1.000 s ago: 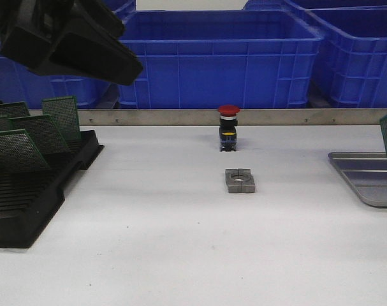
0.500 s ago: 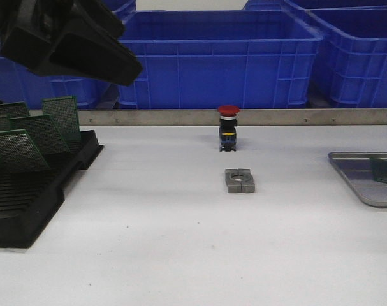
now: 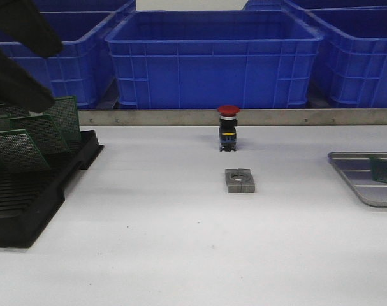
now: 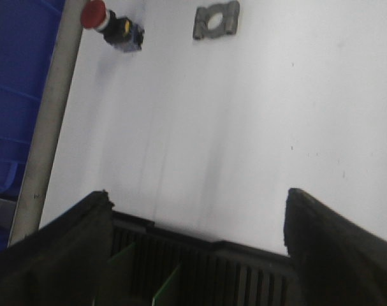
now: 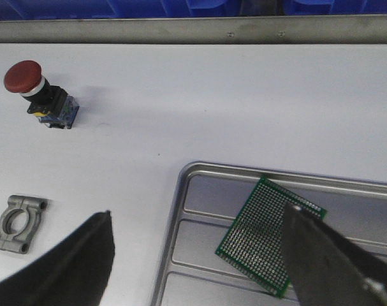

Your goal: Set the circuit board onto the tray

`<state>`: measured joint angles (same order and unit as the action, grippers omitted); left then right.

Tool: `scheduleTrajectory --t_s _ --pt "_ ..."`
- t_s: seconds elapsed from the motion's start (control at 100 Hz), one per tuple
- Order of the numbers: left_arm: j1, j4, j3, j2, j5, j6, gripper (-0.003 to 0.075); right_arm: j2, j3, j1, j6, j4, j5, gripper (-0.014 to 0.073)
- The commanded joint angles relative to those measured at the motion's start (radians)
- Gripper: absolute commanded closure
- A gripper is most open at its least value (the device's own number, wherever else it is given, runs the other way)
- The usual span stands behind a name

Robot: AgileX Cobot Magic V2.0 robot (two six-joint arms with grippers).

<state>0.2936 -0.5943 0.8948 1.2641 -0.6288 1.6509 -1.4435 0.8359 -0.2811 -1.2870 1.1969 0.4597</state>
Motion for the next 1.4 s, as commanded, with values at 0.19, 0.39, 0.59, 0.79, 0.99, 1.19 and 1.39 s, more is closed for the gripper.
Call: scheduleTrajectory --t_s 0.19,0.39,0.59,0.79,0.99,1.19,1.39 --pt "-0.14 0.064 0.026 -0.003 0.016 -0.027 0.0195 0.067 0.029 -0.002 -0.009 0.04 0.043 0.003" --pt "-0.167 0.139 0.028 0.088 0.047 -0.027 0.0195 0.067 0.029 -0.002 -0.009 0.04 0.067 0.003" --pt "-0.167 0.139 0.055 0.167 0.111 -0.027 0.0195 0.067 0.029 -0.002 -0.009 0.04 0.067 0.003" --pt "-0.168 0.146 0.104 0.24 0.12 -0.027 0.0195 0.067 0.029 -0.002 -0.009 0.04 0.067 0.003" --pt "-0.172 0.156 0.117 0.311 0.126 -0.027 0.0272 0.067 0.029 -0.002 -0.009 0.04 0.062 0.003" --pt "-0.172 0.154 0.117 0.336 0.187 -0.027 0.0475 0.067 0.029 -0.002 -0.009 0.04 0.067 0.003" --pt "-0.172 0.154 0.117 0.334 0.173 -0.027 0.0733 0.067 0.029 -0.002 -0.009 0.04 0.066 0.0033"
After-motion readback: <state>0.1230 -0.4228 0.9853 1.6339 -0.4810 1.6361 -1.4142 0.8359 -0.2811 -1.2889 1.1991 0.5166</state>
